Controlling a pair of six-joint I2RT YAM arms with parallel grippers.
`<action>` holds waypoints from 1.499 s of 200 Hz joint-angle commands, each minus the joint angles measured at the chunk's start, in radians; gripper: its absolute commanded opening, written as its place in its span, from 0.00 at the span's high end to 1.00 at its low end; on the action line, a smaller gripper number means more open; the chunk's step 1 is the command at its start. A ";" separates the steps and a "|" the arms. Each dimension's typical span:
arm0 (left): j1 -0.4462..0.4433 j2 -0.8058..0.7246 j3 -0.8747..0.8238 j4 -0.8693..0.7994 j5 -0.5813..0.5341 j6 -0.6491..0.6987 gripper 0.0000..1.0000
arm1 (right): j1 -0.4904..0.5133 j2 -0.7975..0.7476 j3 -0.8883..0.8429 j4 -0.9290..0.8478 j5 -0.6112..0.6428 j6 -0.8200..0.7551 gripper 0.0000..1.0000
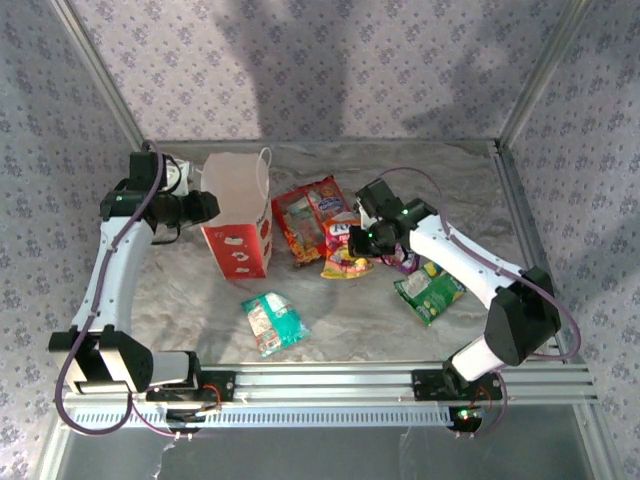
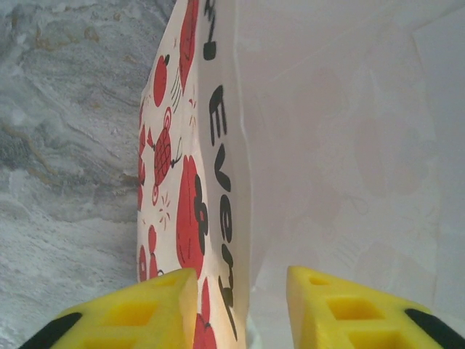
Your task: Place the snacks into the paper bag
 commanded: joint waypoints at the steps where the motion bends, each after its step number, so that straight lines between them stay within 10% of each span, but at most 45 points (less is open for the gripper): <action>1: 0.007 -0.031 0.005 0.004 0.000 -0.006 0.56 | 0.012 -0.032 0.066 -0.024 0.026 -0.012 1.00; 213: 0.017 -0.058 -0.007 0.054 -0.033 -0.044 0.56 | 0.100 0.038 0.675 -0.033 0.172 -0.268 1.00; 300: 0.021 -0.037 -0.015 0.072 -0.011 -0.030 0.72 | 0.205 0.166 0.931 -0.026 0.149 -0.392 1.00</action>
